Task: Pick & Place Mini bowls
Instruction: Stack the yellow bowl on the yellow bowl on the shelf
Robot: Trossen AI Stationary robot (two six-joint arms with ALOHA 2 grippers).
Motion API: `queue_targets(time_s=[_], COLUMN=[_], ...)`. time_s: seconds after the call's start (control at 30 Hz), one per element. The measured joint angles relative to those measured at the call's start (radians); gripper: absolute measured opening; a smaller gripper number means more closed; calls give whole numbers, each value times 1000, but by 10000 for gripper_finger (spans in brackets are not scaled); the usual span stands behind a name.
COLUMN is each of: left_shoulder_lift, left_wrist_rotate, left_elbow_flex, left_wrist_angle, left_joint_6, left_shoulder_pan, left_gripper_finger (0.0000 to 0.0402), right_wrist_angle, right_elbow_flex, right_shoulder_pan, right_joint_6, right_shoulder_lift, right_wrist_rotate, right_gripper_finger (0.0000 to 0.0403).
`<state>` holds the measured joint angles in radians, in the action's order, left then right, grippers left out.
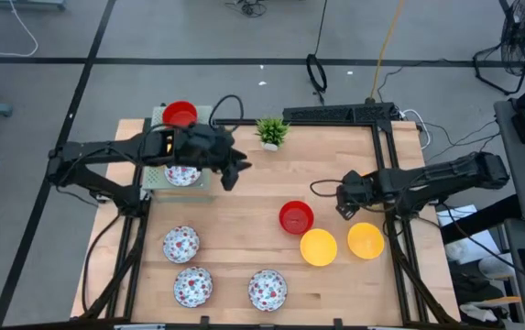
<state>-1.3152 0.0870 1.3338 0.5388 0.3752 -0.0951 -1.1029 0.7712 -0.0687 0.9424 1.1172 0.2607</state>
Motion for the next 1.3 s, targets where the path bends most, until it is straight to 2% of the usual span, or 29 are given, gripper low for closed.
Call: queue_targets(time_s=[0.33,0.6,0.77,1.0,1.17,1.3], left_shoulder_lift=[0,0,0,0,0,0], left_wrist_rotate=[11,20,20,26,27,26], left_elbow_flex=[0,0,0,0,0,0], left_wrist_angle=[-26,-27,-28,-28,-27,-18], left_joint_6=[-33,-33,-33,-39,-85,-182], left_shoulder_pan=[114,166,191,203,203,203], left_gripper_finger=[143,143,143,143,143,143], right_wrist_angle=[41,252,262,280,321,353], right_elbow_flex=[-116,-204,-226,-229,-228,-199], right_shoulder_pan=[183,254,267,268,264,242], right_joint_6=[-30,-180,-209,-247,-277,-357], right_shoulder_lift=[0,0,0,0,0,0], right_wrist_rotate=[-17,-182,-188,-188,-190,-231], right_gripper_finger=[210,202,150,19,3,2])
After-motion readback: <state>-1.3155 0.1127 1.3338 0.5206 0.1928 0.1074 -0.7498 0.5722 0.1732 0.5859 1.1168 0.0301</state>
